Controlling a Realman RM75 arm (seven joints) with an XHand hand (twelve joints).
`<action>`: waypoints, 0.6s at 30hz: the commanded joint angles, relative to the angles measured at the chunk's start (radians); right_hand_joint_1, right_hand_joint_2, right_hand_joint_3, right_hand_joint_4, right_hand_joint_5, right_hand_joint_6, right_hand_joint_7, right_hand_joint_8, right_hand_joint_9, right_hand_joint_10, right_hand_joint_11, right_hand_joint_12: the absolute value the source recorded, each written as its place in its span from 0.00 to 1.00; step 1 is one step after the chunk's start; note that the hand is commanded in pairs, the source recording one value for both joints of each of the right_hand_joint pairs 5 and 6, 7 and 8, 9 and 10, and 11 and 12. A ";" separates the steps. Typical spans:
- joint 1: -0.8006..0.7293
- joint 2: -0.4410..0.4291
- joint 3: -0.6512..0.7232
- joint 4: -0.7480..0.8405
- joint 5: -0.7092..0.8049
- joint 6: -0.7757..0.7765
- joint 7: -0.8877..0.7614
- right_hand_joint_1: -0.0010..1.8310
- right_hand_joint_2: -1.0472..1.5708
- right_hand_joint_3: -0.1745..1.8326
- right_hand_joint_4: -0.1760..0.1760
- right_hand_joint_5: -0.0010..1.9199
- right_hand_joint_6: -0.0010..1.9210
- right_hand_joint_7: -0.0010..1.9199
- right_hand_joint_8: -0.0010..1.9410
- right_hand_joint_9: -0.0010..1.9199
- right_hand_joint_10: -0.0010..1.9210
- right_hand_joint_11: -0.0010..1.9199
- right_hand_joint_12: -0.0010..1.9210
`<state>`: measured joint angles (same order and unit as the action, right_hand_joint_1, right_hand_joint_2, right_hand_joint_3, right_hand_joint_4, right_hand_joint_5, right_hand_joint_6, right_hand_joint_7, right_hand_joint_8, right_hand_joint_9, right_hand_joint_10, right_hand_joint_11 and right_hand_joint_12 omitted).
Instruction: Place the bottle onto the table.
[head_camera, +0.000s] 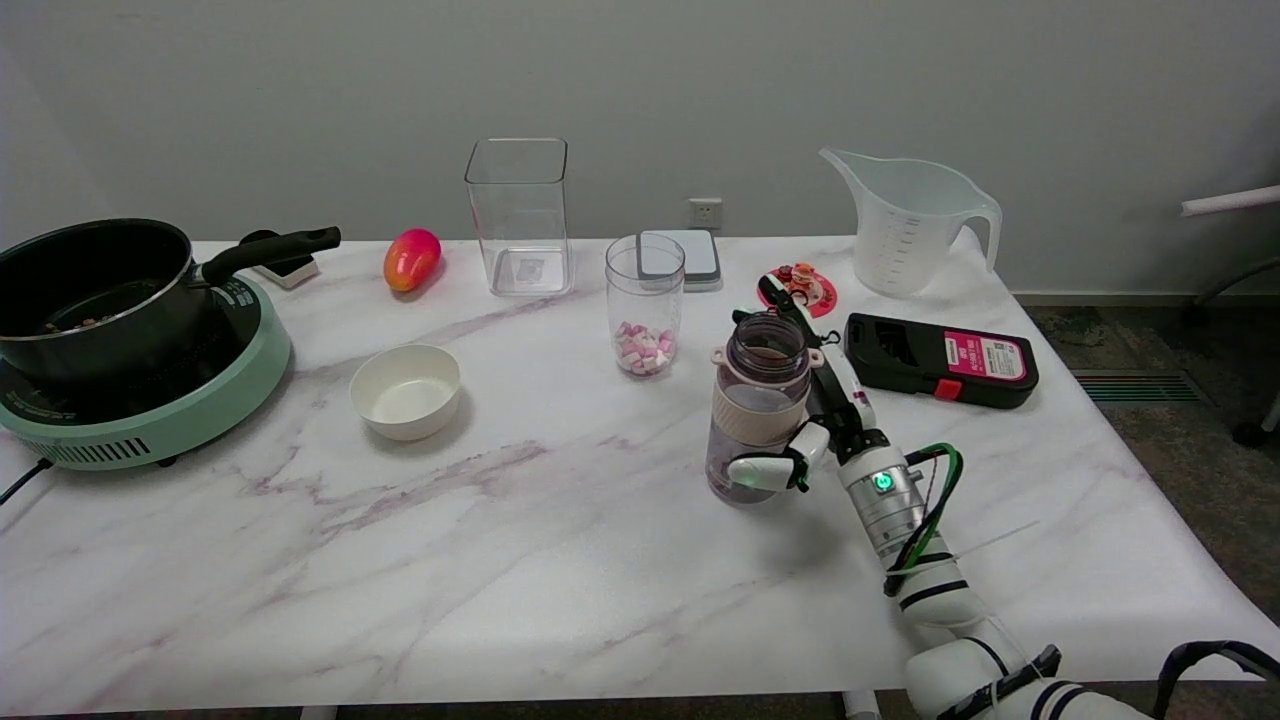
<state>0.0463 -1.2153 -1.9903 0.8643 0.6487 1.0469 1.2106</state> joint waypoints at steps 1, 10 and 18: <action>-0.063 0.089 0.001 0.141 -0.006 -0.123 0.000 0.66 0.18 0.58 0.50 0.03 0.03 0.19 0.19 0.14 0.14 0.16 0.16; -0.102 0.163 0.005 0.279 0.004 -0.290 -0.047 0.65 0.19 0.57 0.50 0.00 0.00 0.17 0.16 0.11 0.11 0.12 0.12; -0.161 0.170 0.066 0.360 0.005 -0.445 -0.097 0.64 0.22 0.55 0.50 0.00 0.00 0.14 0.14 0.07 0.07 0.08 0.08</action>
<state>-0.0233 -1.1118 -1.9850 1.0454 0.6479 0.8604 1.1862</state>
